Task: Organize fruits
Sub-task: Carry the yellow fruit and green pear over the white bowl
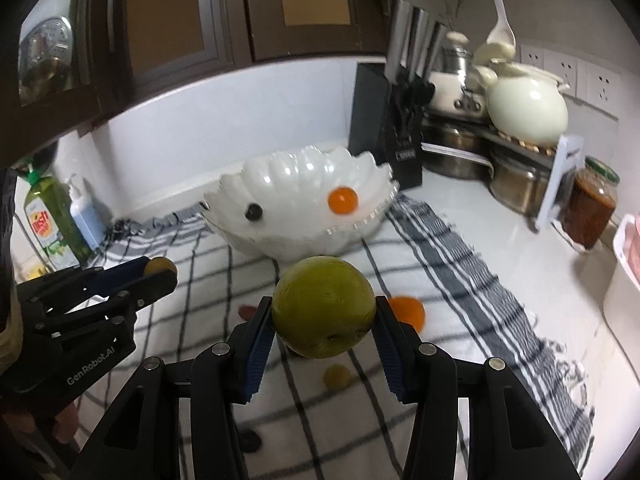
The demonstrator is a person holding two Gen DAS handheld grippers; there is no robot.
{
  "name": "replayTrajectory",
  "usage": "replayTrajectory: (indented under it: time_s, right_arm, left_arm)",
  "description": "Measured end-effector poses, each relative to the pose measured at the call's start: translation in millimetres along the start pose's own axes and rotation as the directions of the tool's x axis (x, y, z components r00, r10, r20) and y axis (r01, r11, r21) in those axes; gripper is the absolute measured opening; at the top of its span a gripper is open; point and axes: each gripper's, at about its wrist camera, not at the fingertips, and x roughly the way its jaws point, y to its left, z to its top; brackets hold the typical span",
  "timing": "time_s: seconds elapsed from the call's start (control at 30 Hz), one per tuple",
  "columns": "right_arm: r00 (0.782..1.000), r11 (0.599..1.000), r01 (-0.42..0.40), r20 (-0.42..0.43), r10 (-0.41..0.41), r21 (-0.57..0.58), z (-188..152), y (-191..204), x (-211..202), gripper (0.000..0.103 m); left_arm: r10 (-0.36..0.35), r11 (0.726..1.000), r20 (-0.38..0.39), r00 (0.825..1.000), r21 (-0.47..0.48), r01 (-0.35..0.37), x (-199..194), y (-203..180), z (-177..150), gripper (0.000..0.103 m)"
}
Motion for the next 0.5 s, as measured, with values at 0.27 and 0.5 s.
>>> replayTrajectory:
  time_s: [0.27, 0.5]
  right_arm:
    - [0.998, 0.999, -0.021, 0.061, 0.023, -0.033, 23.3, 7.6, 1.4, 0.049]
    - [0.995, 0.998, -0.046, 0.083, 0.049, -0.036, 48.6, 7.9, 14.5, 0.049]
  left_arm:
    - [0.022, 1.000, 0.058, 0.998, -0.015, -0.021, -6.3, 6.1, 21.5, 0.027]
    - [0.017, 1.000, 0.108, 0.994, -0.021, -0.015, -3.4, 8.9, 45.7, 0.027]
